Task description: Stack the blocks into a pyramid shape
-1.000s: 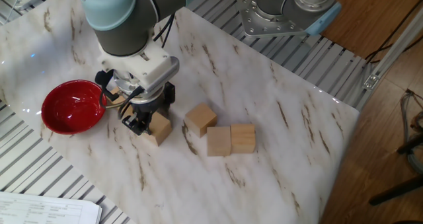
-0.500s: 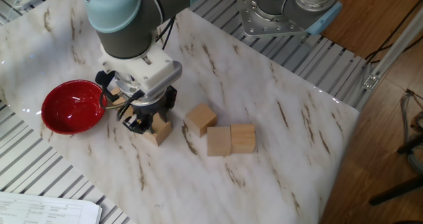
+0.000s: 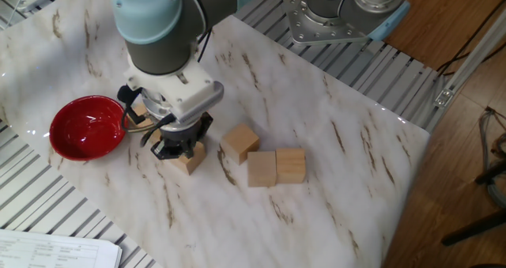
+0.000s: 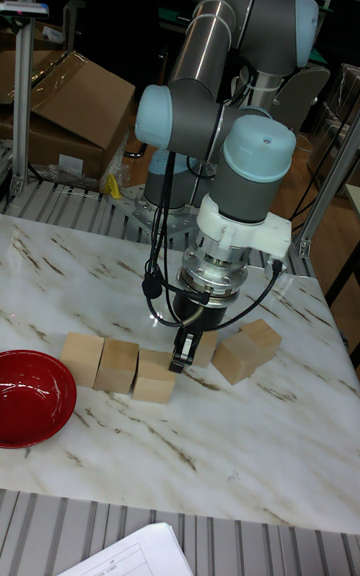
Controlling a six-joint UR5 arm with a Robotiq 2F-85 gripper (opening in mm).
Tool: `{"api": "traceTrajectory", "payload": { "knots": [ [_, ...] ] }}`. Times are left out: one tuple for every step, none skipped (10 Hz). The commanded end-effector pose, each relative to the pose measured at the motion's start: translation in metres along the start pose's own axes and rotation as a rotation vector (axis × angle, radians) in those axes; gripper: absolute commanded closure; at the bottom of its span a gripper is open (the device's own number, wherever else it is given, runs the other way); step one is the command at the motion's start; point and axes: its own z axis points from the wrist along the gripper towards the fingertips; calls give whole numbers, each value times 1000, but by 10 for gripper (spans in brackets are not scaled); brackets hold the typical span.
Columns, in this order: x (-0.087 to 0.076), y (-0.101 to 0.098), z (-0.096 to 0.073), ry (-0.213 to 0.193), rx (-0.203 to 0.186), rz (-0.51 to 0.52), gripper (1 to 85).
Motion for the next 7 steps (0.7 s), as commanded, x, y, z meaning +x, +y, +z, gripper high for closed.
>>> {"api": "traceTrajectory", "payload": {
  "knots": [
    [-12,0,-1,-17,6,42,847],
    [-17,1,1,-22,8,44,847],
    [-20,-1,4,-24,18,24,847],
    [-22,-3,6,-27,24,1,847],
    [-25,-1,7,-32,22,-2,847],
    [-26,0,9,-32,20,-15,847],
    [-29,0,11,-35,25,-31,847]
  ]
}}
